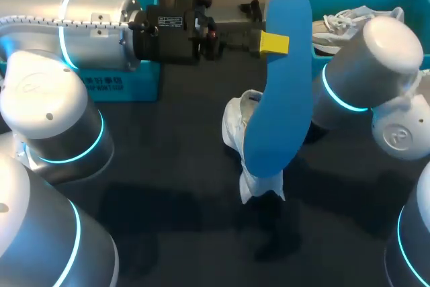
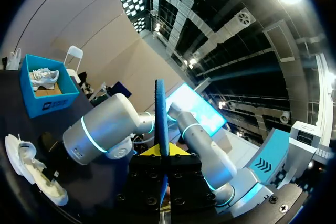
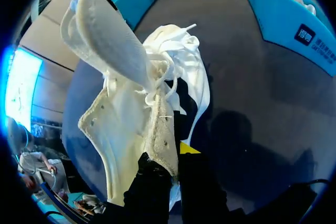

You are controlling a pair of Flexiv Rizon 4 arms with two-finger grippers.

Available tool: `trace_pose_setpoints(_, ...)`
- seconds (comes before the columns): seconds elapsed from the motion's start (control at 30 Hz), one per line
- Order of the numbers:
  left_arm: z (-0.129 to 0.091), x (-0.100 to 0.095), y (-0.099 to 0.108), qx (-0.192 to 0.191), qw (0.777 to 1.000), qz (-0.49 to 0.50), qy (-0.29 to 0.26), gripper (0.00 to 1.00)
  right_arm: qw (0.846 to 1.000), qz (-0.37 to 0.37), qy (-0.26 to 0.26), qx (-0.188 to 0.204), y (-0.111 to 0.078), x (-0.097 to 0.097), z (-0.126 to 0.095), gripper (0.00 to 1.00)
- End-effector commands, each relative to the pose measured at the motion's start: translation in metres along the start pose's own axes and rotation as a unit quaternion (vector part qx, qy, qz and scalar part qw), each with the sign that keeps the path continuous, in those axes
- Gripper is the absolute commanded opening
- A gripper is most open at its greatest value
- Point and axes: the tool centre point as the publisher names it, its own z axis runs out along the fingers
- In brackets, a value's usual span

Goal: Take the shoe out of the shoebox, open the shoe tongue, remove and reinsert the insole, then place the shoe into the shoebox

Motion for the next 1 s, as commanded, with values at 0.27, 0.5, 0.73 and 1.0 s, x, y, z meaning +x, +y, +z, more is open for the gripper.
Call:
trace_pose_setpoints(0.27,0.001,0.000,0.000,0.000,1.000,0.000,0.000,0.00,0.999,0.031,-0.017,-0.025,-0.003,0.000,0.023,0.00)
trace_pose_setpoints(0.5,0.001,0.000,0.000,0.000,1.000,0.000,0.000,0.00,0.999,0.044,-0.005,-0.010,-0.005,-0.003,0.037,0.00)
trace_pose_setpoints(0.73,0.001,0.000,0.000,0.000,1.000,0.000,0.000,0.00,0.998,0.060,0.011,-0.002,-0.007,-0.006,0.042,0.61)
trace_pose_setpoints(1.0,0.001,0.000,0.000,0.000,1.000,0.000,0.000,0.00,0.994,0.085,0.063,-0.001,-0.017,0.006,0.015,1.00)
